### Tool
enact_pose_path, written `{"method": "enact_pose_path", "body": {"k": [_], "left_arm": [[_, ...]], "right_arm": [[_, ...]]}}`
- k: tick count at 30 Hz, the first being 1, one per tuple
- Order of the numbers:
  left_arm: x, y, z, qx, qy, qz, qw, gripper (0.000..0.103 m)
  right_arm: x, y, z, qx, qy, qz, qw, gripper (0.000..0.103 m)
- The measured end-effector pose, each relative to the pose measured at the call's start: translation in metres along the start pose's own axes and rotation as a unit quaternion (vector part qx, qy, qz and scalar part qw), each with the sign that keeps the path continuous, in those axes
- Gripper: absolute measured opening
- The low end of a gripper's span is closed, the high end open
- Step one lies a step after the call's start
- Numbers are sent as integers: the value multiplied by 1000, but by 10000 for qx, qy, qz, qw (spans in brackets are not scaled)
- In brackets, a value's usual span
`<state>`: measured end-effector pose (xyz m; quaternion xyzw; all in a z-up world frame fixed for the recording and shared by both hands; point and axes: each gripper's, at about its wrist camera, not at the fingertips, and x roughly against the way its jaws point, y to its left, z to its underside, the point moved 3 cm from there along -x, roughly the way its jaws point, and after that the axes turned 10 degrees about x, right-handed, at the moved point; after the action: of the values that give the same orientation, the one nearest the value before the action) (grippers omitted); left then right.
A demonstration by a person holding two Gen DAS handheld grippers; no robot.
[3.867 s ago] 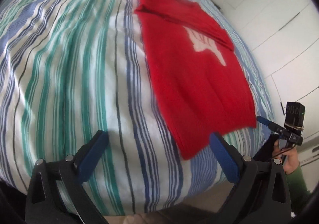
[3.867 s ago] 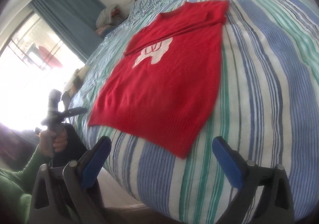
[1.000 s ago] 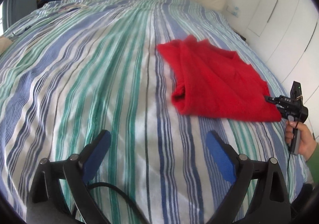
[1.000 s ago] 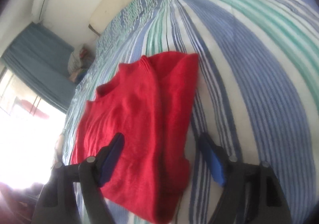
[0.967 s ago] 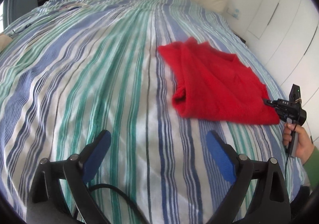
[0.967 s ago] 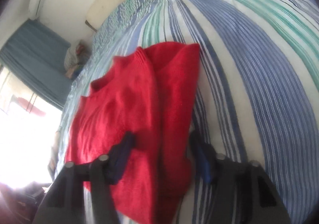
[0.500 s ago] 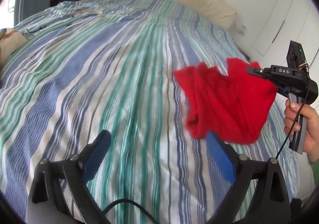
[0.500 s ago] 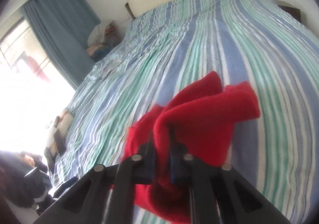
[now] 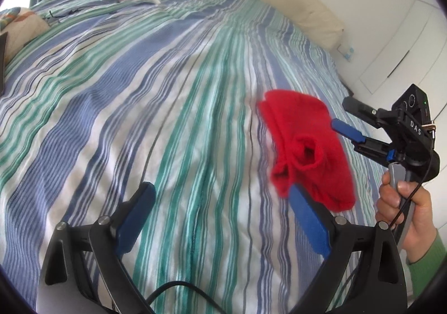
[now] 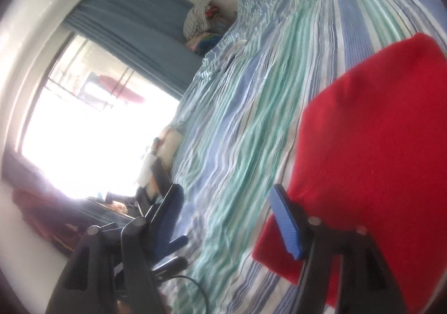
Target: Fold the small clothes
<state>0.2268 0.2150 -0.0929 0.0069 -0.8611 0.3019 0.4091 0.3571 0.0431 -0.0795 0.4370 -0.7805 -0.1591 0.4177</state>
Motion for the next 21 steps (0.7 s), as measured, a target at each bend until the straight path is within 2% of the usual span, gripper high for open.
{"method": "enact_pose_path", "body": {"k": [1, 3, 4, 5, 7, 9, 10, 12, 15, 17, 18, 21], "left_arm": [[0, 0, 0, 1, 12, 22, 10000, 97], [-1, -1, 0, -27, 25, 19, 10000, 97], [-1, -1, 0, -37, 24, 1, 10000, 97], [-1, -1, 0, -37, 16, -25, 10000, 97], [-2, 3, 1, -5, 10, -80, 10000, 97], [-3, 8, 1, 51, -2, -156, 9999, 97], [-3, 11, 1, 75, -5, -190, 9998, 97], [-3, 14, 0, 105, -4, -232, 9997, 97], [-5, 12, 1, 82, 1, -251, 9997, 97], [-4, 7, 2, -7, -19, -251, 9997, 97], [-4, 5, 3, -74, -41, -267, 9996, 97], [-5, -3, 6, -301, -75, -360, 9989, 97]], "right_arm": [[10, 1, -2, 306, -14, 506, 9982, 64], [15, 4, 1, 1034, 191, 1484, 9833, 62], [8, 5, 6, 1295, 405, 1679, 9764, 50], [-2, 5, 15, 1490, 644, 1729, 9715, 37], [-29, 10, 41, 1874, 1077, 1756, 9604, 26], [-59, 13, 73, 2263, 1544, 1809, 9446, 23], [-68, 16, 87, 2517, 1623, 1919, 9346, 23], [-69, 25, 99, 2945, 1492, 2095, 9204, 23], [-48, 31, 91, 2891, 1349, 2106, 9241, 24], [-20, 40, 83, 2866, 1038, 2014, 9309, 39], [-2, 43, 79, 2848, 873, 2006, 9333, 42], [44, 34, 81, 2588, 561, 2188, 9392, 42]]}}
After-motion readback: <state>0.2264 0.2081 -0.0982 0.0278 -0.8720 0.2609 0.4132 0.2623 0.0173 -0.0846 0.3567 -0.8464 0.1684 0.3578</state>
